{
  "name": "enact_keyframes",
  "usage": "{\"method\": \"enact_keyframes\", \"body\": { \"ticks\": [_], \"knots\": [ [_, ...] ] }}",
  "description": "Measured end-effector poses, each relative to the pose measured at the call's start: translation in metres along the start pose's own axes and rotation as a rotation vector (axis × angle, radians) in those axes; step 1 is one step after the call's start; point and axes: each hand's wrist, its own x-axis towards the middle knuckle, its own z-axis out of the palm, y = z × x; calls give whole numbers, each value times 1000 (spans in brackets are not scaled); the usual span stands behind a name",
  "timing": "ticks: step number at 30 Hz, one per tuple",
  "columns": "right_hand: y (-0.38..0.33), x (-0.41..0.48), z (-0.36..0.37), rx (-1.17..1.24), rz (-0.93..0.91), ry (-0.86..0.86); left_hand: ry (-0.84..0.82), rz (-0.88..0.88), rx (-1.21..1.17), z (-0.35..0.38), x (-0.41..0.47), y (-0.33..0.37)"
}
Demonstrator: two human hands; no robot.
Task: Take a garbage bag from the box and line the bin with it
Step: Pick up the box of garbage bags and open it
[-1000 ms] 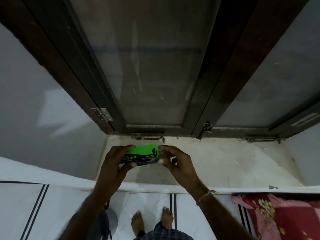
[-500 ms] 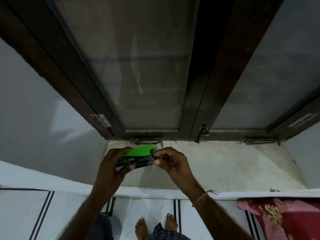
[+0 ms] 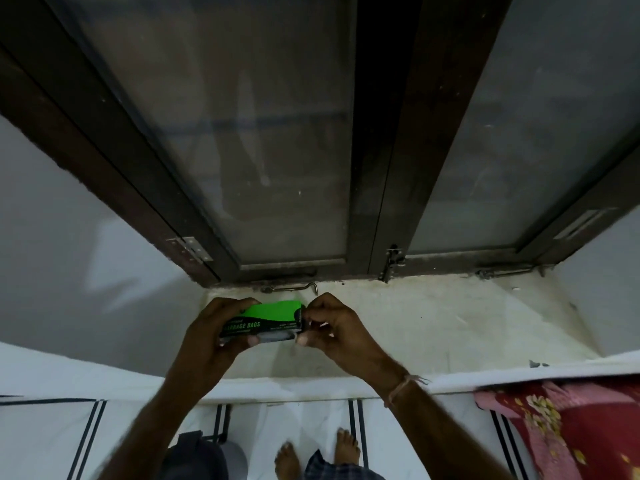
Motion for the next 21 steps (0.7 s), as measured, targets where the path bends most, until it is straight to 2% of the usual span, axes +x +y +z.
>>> {"method": "enact_keyframes", "body": {
  "ticks": [2,4,6,9,11,15,19,21],
  "knots": [
    [0,-1,2,-34,29,-24,-24,17,44,-4,0,1],
    [2,-4,3,29,77,-53,-40,32,109,-8,3,5],
    [2,-9,5,247,159,-32,-39,74,209,-13,8,16],
    [1,-14,12,703,251,-11,-24,159,364,-24,20,39],
    [-6,-11,18,859,257,-4,-13,203,473,-31,28,59],
    [-14,-2,26,945,265,22,-32,215,645,-44,37,84],
    [-16,0,32,981,265,86,-41,215,614,-51,40,85],
    [-17,-2,31,903,272,158,-53,223,563,-52,39,77]
  ]
}}
